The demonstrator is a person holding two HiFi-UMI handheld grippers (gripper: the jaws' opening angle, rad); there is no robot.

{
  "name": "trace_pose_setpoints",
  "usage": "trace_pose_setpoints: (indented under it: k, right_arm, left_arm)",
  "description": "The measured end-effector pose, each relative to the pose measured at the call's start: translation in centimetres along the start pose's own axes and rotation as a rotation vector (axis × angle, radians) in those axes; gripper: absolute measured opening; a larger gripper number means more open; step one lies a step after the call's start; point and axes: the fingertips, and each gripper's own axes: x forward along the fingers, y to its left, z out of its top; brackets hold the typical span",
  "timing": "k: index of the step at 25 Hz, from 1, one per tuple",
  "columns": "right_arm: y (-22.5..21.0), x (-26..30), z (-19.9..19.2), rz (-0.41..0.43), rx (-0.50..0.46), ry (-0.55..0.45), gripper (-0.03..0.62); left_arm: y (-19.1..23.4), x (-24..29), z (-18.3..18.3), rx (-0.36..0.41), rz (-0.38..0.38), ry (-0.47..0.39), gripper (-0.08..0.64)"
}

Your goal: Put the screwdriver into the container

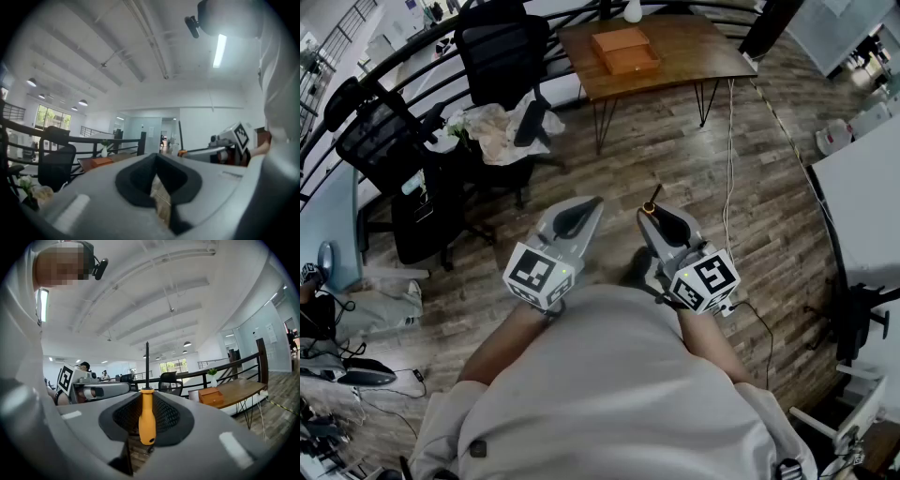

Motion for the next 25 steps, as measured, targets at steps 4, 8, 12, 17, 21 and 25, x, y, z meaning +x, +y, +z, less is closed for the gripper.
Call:
trace_pose_setpoints:
  k: [4, 8, 12, 17, 21, 25]
  right_arm:
    - [-0.4, -0.1, -0.3, -0.001, 0.009, -0.002, 0.075]
    - [-1.3, -0.2, -0.4, -0.006, 0.019, -0.001, 0.075]
    - [-2.0, -0.3, -0.5, -0.004, 0.026, 0.009, 0.075]
    - [-3.8, -0.2, -0.8, 0.005, 0.059, 0.004, 0.076]
    - [-6.3, -0.5, -0.7, 0.003, 0.070, 0.005, 0.075]
    - [-10.1, -0.7, -0.2, -0.001, 0.077, -0.002, 0.077]
  left_arm:
    - [0.0, 0.2, -0.3, 0.005, 0.002, 0.005, 0.003]
    - [0.2, 0.8, -0.6, -0.002, 0.011, 0.008, 0.003]
    - [0.2, 1.5, -0.6, -0.004, 0.014, 0.010, 0.003]
    - [0.5, 3.3, -1.2, -0.012, 0.012, 0.017, 0.003]
    - [0.6, 5.8, -1.4, -0.021, 0.013, 0.027, 0.003]
    - [1.0, 9.6, -1.8, -0.026, 0.012, 0.040, 0.003]
